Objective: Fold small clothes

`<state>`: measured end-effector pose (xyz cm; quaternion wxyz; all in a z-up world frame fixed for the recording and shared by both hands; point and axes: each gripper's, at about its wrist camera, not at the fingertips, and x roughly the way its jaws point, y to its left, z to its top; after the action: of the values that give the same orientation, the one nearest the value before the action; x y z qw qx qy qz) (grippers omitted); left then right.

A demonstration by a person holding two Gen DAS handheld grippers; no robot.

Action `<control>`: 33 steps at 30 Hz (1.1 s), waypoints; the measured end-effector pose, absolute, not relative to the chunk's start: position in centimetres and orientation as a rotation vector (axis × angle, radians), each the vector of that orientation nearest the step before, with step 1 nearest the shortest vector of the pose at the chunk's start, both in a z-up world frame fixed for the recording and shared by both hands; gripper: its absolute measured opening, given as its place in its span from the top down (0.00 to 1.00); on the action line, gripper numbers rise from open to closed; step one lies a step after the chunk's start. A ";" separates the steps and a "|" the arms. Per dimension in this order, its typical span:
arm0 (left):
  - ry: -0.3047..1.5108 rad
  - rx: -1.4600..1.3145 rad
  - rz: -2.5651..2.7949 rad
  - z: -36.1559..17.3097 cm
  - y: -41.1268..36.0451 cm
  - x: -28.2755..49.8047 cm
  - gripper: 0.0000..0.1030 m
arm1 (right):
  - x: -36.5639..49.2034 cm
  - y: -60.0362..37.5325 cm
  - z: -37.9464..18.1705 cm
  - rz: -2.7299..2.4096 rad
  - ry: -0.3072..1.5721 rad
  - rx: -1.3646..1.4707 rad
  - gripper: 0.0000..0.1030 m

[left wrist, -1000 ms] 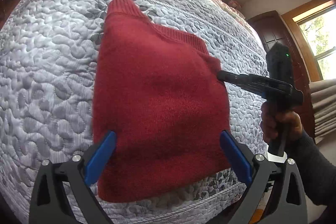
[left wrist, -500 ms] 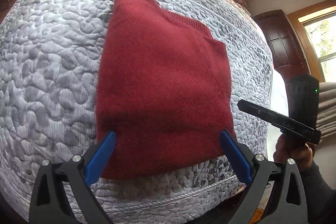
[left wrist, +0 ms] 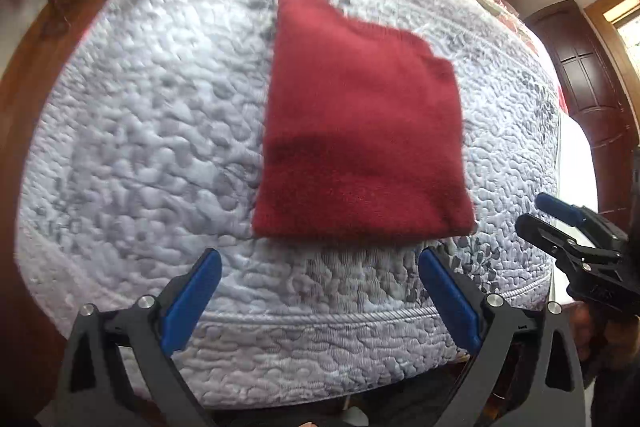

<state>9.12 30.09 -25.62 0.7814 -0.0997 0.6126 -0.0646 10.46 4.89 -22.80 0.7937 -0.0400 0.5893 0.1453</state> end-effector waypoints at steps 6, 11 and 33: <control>1.175 -0.198 -0.093 -9.4 29.4 1.9 0.04 | 4.3 5.6 -10.0 0.118 1.206 -0.258 0.03; 1.118 -0.176 -0.072 -3.4 27.7 -1.4 0.04 | 0.8 5.9 -3.7 0.166 1.158 -0.185 0.03; 1.063 -0.159 -0.142 -1.4 27.7 -2.8 0.04 | -2.2 7.8 0.9 0.115 1.072 -0.165 0.03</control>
<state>-2.77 27.71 -1.45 0.8566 -0.0755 0.5060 -0.0675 -2.16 7.75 0.86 0.8548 -0.0782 0.5100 0.0548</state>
